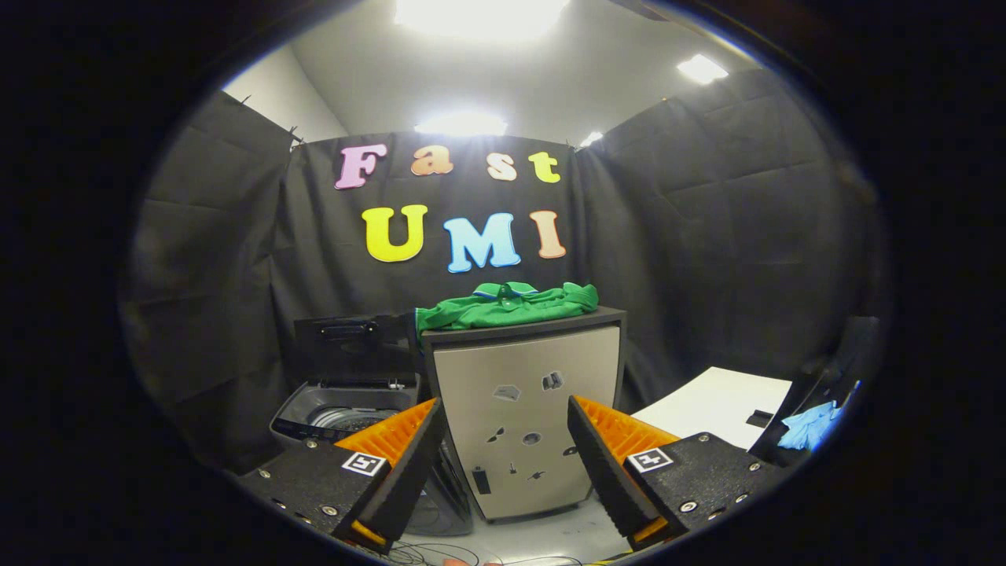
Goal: Put the clothes into the washing machine and then close the washing machine lid.
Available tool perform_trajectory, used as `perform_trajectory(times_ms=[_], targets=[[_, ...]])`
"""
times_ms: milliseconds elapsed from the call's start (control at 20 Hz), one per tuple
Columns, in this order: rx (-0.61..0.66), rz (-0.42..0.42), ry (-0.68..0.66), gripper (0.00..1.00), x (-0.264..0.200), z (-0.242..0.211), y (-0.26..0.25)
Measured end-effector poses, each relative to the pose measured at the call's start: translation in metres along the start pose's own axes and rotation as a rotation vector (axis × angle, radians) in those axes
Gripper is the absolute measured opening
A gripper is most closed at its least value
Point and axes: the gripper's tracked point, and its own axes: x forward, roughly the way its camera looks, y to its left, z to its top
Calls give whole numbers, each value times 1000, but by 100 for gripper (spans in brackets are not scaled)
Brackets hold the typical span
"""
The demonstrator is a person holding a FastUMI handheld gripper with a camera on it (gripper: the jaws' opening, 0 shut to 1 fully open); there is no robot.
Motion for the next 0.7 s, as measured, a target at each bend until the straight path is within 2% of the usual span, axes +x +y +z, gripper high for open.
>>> perform_trajectory(times_ms=[150,350,700], targets=[[20,-47,-19,96,22,37,-9],[-32,-61,-14,95,73,75,-21],[-21,37,36,96,192,134,-22]])
